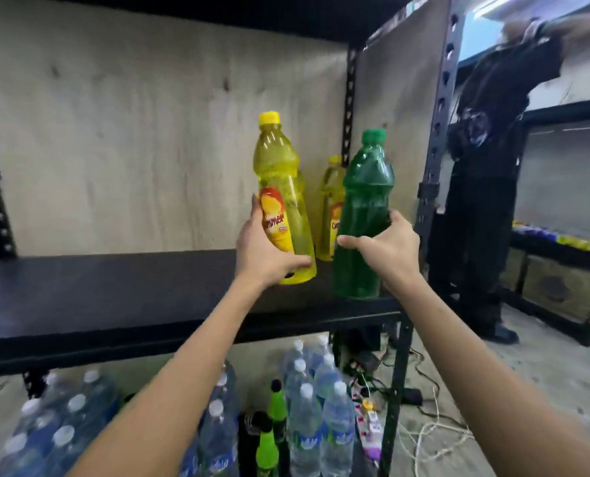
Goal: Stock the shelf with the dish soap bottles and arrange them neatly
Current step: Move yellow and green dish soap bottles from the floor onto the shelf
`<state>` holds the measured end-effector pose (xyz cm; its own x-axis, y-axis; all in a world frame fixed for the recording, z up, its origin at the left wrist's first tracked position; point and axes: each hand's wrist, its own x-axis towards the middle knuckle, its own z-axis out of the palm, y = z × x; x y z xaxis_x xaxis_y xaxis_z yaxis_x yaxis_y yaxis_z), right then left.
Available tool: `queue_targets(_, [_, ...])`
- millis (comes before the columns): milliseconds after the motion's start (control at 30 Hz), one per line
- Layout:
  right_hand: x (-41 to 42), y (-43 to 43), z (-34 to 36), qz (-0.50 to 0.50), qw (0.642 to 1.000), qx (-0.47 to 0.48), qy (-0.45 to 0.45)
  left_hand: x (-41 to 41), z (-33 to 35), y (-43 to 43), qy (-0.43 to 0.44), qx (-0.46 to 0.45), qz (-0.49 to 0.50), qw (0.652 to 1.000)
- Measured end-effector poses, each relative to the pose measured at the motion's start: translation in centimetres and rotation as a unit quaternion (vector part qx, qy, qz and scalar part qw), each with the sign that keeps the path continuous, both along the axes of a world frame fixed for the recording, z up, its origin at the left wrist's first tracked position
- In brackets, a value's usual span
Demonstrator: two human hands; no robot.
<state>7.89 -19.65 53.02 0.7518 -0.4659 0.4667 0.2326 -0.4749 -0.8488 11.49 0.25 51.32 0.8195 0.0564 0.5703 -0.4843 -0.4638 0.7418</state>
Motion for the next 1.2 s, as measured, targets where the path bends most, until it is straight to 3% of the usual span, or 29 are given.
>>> queue_targets(300, [12.4,-1.7,-1.3,-0.083,0.996,-0.024,0.020,14.7,-1.5,-5.7,0.019,0.011,0.044,0.999])
queue_targets(767, [12.9,-2.6,-3.2,-0.102,0.992,-0.061,0.033,16.4,-4.7,-7.9,0.034,0.103,-0.019,0.994])
queue_targets(900, [9.7,-1.3,-3.5,-0.083,0.990,-0.089,0.076,13.4,-3.0,-7.1,0.114,0.171,-0.044,0.978])
queue_targets(967, [6.4,0.1,-4.9,-0.087,0.989,-0.107,0.047,10.0,-2.7,-5.6,0.116,0.180,-0.049,0.975])
queue_targets(1100, [-2.7,4.5,-12.9,-0.065,0.989,-0.106,-0.083,-1.9,-8.5,1.1,-0.074,0.027,-0.011,0.997])
queue_targets(1167, [-7.1,7.5,-19.3,-0.030,0.990,-0.120,-0.069,-8.5,-14.6,5.8,-0.126,-0.053,0.046,0.990])
queue_targets(1200, [-9.1,9.1,-22.9,0.000,0.991,-0.132,-0.026,-11.2,-18.1,8.2,-0.111,-0.078,0.092,0.986])
